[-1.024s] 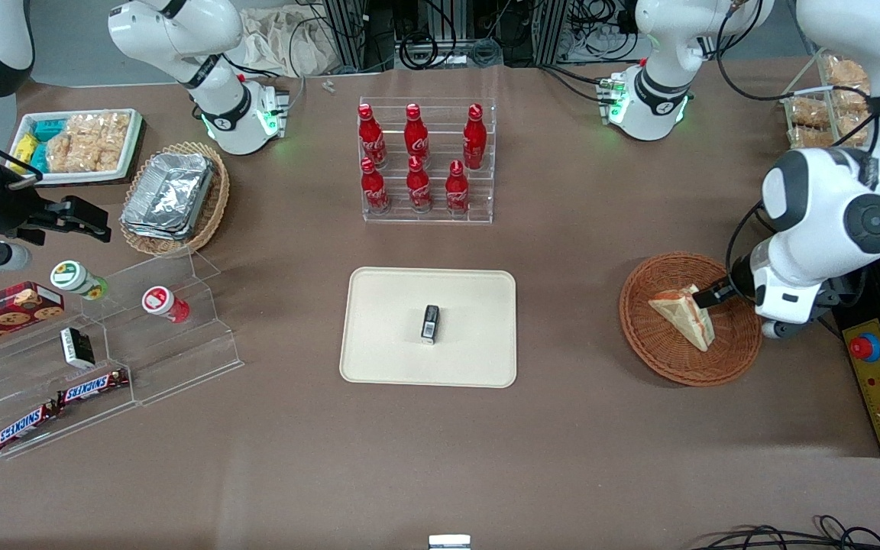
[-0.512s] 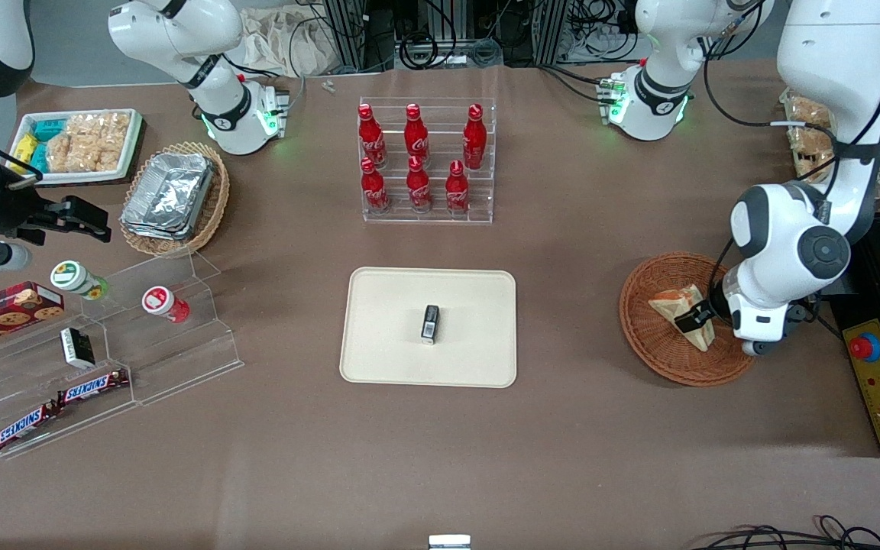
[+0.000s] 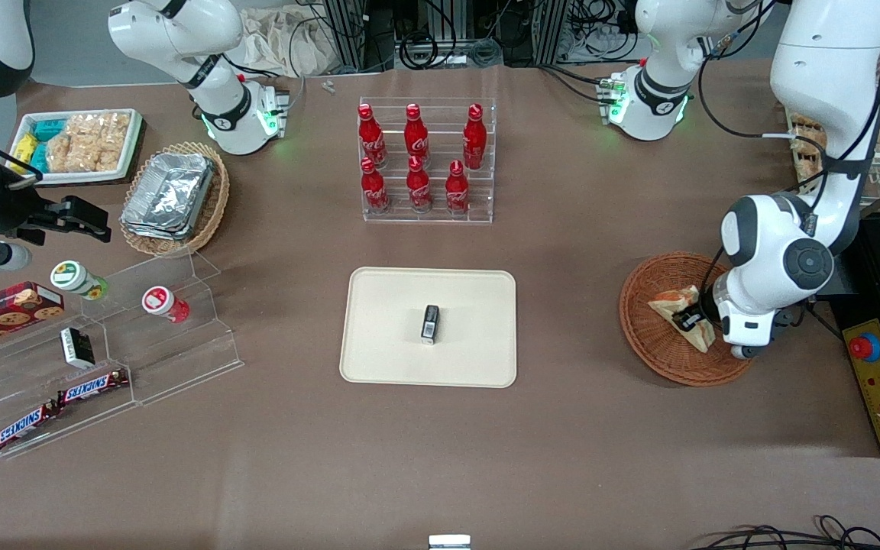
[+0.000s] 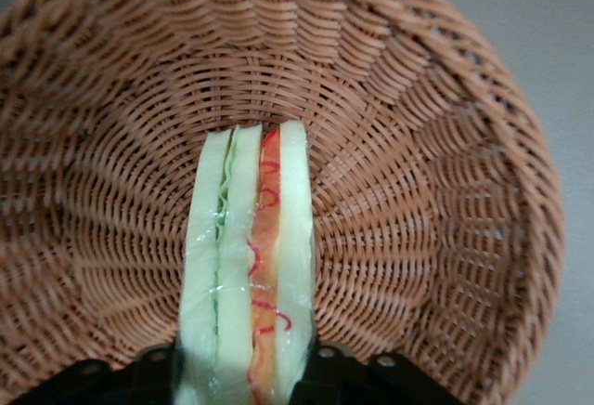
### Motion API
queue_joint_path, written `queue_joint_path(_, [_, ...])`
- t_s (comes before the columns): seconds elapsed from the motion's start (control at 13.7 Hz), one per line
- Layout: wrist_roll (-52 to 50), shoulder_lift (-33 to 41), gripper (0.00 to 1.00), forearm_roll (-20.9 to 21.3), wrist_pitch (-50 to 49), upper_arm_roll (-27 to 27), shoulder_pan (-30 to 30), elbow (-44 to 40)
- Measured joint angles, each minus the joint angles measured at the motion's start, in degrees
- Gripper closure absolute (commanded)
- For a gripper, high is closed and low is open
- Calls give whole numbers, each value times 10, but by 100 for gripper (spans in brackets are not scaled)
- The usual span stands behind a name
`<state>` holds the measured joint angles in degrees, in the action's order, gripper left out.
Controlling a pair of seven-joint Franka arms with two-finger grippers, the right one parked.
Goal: Place sandwich from basket to tray
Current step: 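Lower the left gripper and close it on the sandwich, then lift the sandwich and carry it toward the cream tray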
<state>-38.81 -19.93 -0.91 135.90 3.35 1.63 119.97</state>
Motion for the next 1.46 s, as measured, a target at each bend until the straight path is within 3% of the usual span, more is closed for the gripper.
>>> queue_joint_path(0.29, [15, 80, 100, 0, -224, 18, -1, -91])
queue_joint_path(0.59, [15, 104, 100, -2, -324, 111, -6, -173])
queue_joint_path(0.95, [15, 60, 100, -2, -234, 246, -24, -179])
queue_joint_path(1.24, [15, -33, 100, 64, -129, 254, -94, -177])
queue_joint_path(1.46, [14, -117, 96, 107, -45, 254, -115, -178])
